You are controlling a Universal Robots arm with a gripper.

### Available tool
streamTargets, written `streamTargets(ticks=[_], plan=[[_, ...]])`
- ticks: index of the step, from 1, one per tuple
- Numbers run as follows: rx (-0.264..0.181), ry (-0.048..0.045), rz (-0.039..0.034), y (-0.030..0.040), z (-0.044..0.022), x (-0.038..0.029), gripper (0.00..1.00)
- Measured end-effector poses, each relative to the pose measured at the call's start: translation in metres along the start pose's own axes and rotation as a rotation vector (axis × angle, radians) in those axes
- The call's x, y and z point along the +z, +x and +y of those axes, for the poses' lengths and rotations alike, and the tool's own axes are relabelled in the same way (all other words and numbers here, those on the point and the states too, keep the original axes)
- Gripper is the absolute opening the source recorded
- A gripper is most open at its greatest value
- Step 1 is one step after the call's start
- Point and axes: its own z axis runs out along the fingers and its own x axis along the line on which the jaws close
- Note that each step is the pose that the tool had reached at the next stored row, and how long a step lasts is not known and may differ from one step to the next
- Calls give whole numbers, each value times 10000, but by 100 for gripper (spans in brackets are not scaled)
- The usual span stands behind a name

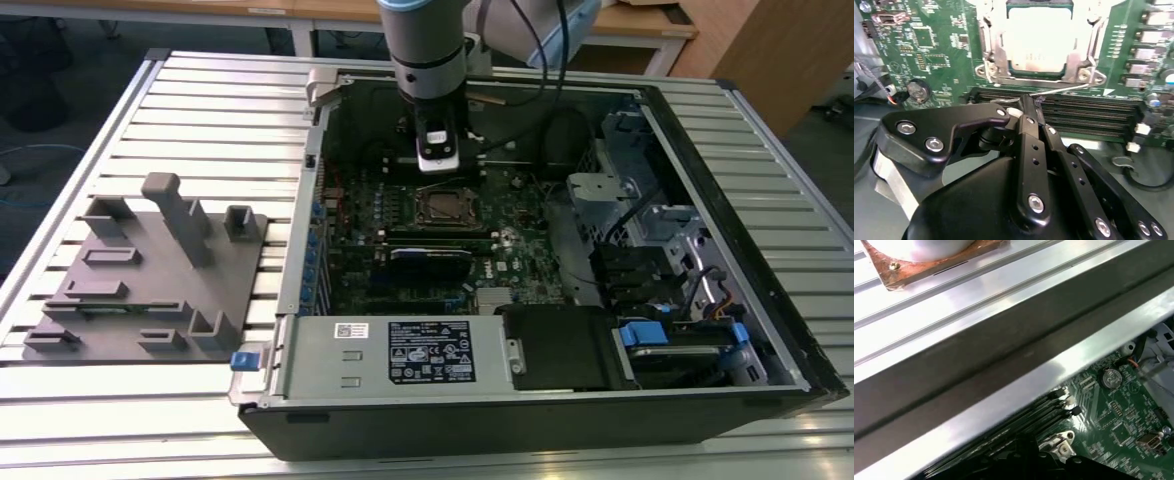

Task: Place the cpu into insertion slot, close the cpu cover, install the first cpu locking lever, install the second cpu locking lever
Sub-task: 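Install the first cpu locking lever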

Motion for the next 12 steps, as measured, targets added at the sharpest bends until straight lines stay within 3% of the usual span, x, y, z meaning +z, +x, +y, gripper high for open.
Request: streamTargets(ticks=[5, 12], plan=[[-7, -3, -32, 44, -25, -8, 10], [-51, 153, -131, 43, -35, 1, 10]])
